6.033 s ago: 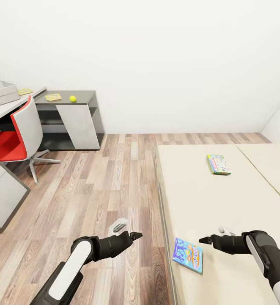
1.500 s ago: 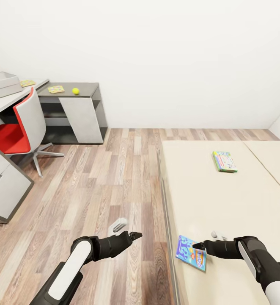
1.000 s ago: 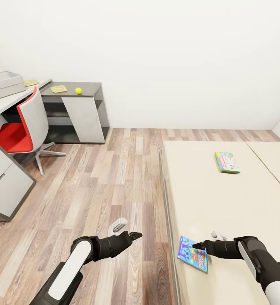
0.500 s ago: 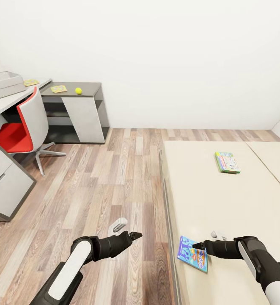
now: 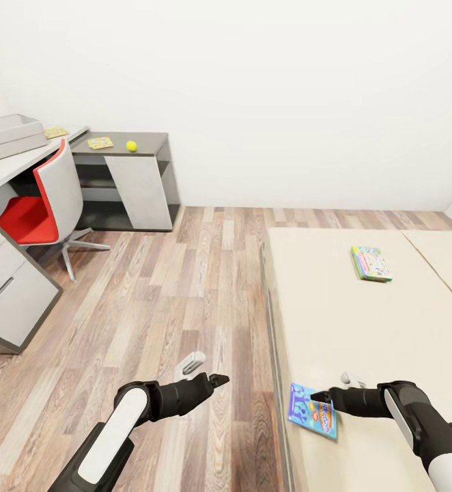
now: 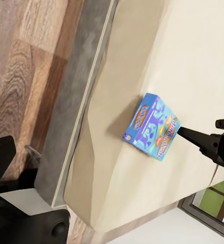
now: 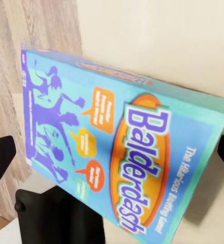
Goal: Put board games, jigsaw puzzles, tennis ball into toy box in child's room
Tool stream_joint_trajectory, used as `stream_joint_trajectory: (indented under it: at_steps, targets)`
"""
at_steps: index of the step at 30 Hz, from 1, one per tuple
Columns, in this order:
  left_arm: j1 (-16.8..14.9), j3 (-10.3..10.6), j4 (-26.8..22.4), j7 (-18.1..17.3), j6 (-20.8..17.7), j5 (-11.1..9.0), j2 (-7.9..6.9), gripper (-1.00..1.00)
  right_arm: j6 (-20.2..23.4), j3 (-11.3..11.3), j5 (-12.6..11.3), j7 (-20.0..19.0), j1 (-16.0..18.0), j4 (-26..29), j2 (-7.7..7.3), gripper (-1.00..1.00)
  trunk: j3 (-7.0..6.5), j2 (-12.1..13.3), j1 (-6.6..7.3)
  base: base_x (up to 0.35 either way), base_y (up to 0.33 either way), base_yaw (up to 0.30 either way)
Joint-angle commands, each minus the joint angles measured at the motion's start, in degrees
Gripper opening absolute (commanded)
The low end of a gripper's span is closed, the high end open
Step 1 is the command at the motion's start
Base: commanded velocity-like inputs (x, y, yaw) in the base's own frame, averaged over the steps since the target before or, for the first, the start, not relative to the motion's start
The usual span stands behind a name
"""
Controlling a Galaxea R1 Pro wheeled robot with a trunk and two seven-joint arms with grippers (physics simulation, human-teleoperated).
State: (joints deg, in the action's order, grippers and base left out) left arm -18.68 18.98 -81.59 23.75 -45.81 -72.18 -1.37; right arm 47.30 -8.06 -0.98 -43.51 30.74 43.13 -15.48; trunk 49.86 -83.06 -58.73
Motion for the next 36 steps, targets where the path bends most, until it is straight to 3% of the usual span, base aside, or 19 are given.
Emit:
stream_joint_trajectory:
  at_steps: [1,36]
  targets:
    - [-0.05,0.09,-0.06,0.58,0.02,-0.59,-0.04,1.00,0.44,-0.14,-0.11,-0.13,0.02,0.04,0.01,1.00,0.04,-0.02,0.00,0.000,0.000,0.083]
    - [-0.05,0.09,-0.06,0.67,0.02,-0.59,-0.04,1.00,0.43,-0.20,-0.08,0.04,0.00,0.02,0.01,1.00,0.04,-0.02,0.00,0.000,0.000,0.013]
